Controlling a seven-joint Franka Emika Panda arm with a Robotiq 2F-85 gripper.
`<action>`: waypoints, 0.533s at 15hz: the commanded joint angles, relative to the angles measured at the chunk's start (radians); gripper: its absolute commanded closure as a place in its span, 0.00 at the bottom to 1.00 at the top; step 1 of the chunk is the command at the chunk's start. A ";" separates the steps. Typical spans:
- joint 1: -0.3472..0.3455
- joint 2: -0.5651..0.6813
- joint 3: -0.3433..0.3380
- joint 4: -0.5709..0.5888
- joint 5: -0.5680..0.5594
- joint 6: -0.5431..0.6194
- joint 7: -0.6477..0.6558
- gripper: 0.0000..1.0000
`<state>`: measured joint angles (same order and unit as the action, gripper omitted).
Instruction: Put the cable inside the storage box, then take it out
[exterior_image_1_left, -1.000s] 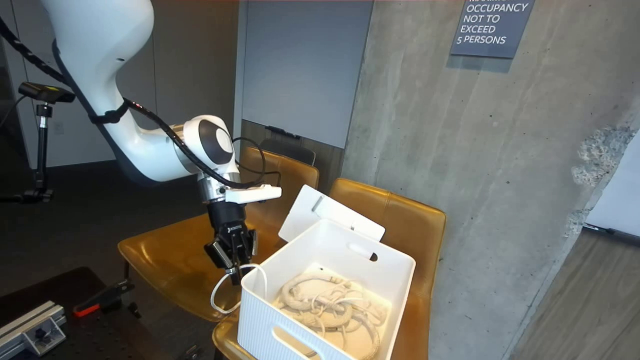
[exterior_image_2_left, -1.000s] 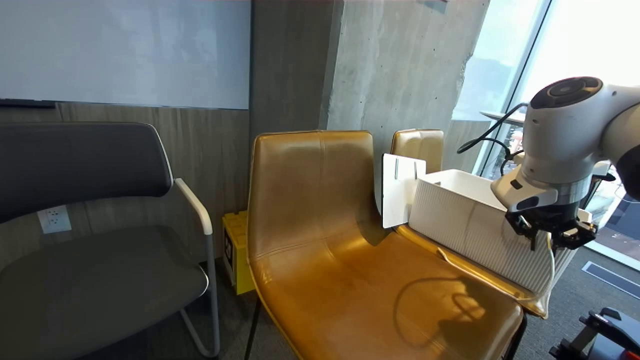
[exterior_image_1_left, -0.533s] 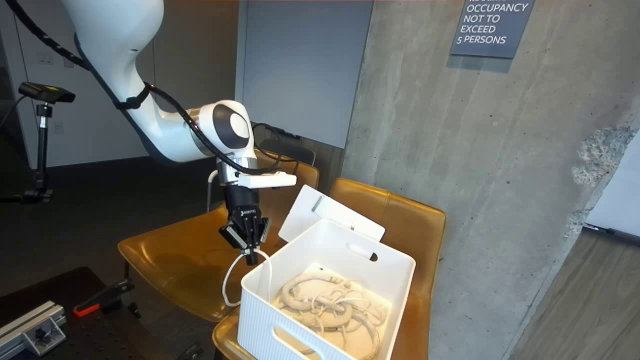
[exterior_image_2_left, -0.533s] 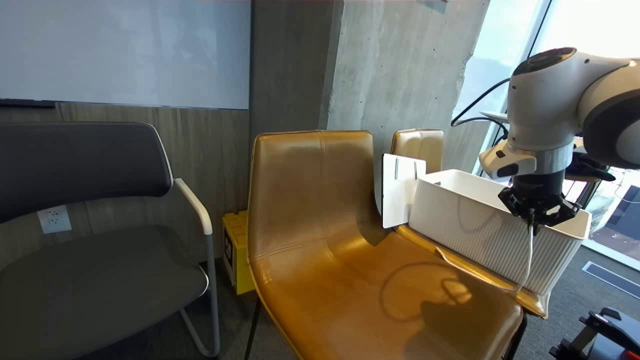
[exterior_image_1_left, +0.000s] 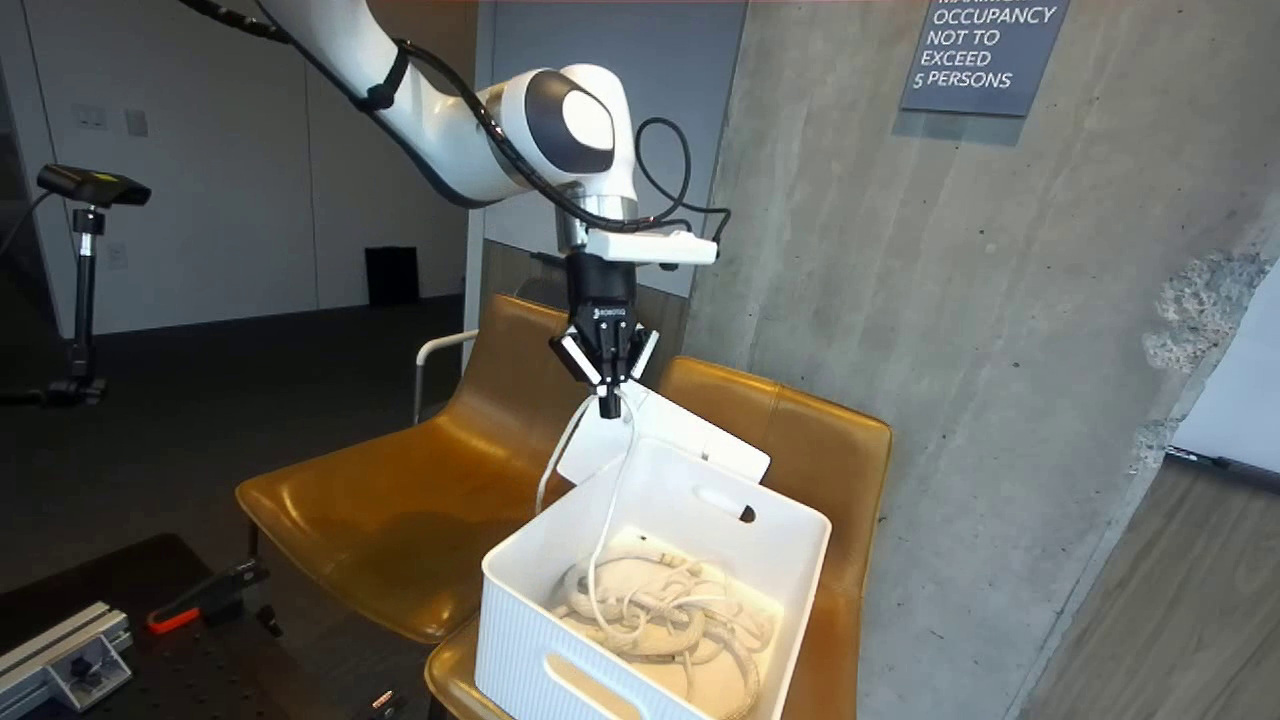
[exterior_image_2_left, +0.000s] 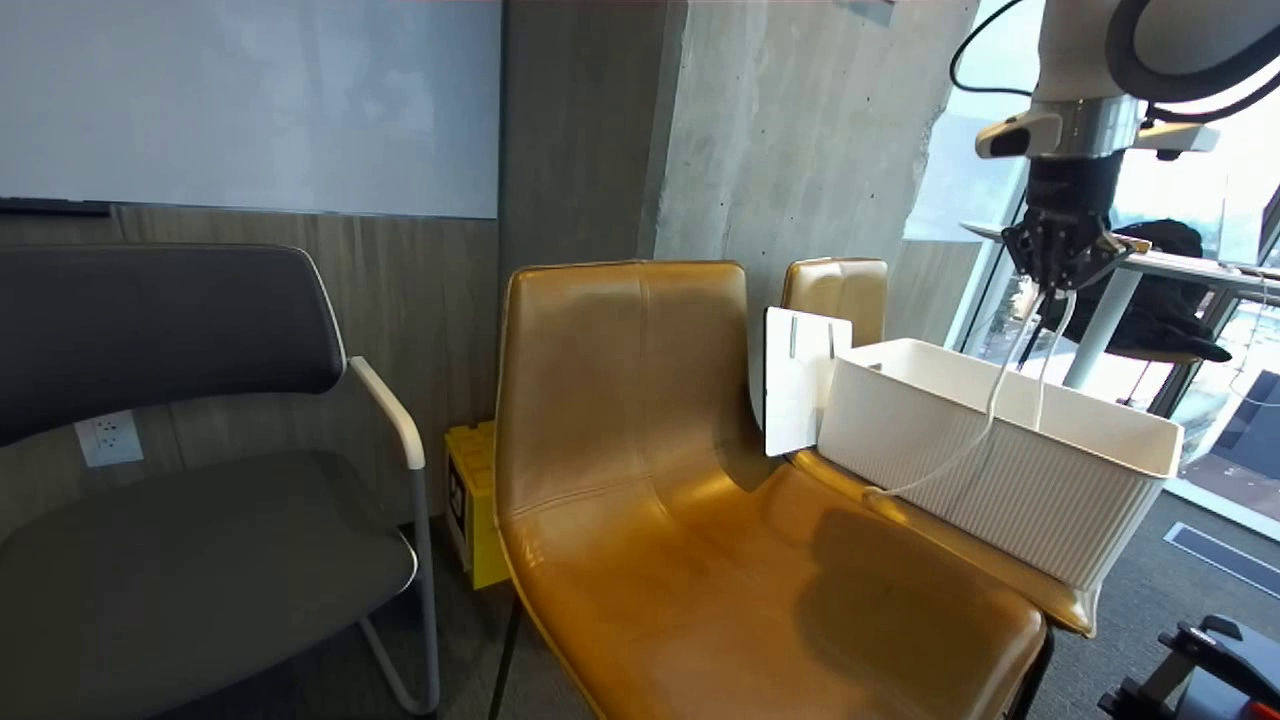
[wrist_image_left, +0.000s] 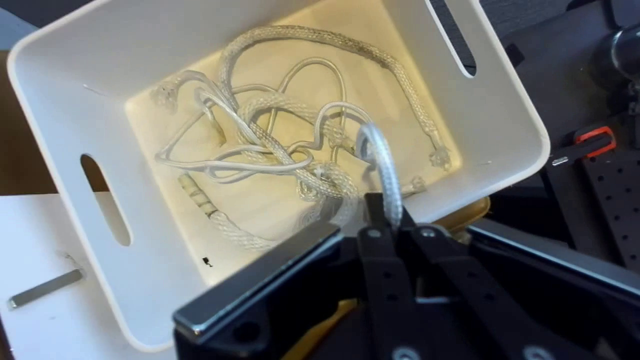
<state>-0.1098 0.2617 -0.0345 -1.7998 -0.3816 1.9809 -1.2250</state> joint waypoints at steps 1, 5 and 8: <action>-0.049 0.052 -0.035 0.239 0.108 -0.110 -0.020 0.99; -0.116 0.102 -0.072 0.471 0.196 -0.192 -0.017 0.99; -0.167 0.152 -0.088 0.628 0.252 -0.245 -0.021 0.99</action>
<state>-0.2375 0.3295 -0.1092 -1.3636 -0.1942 1.8150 -1.2279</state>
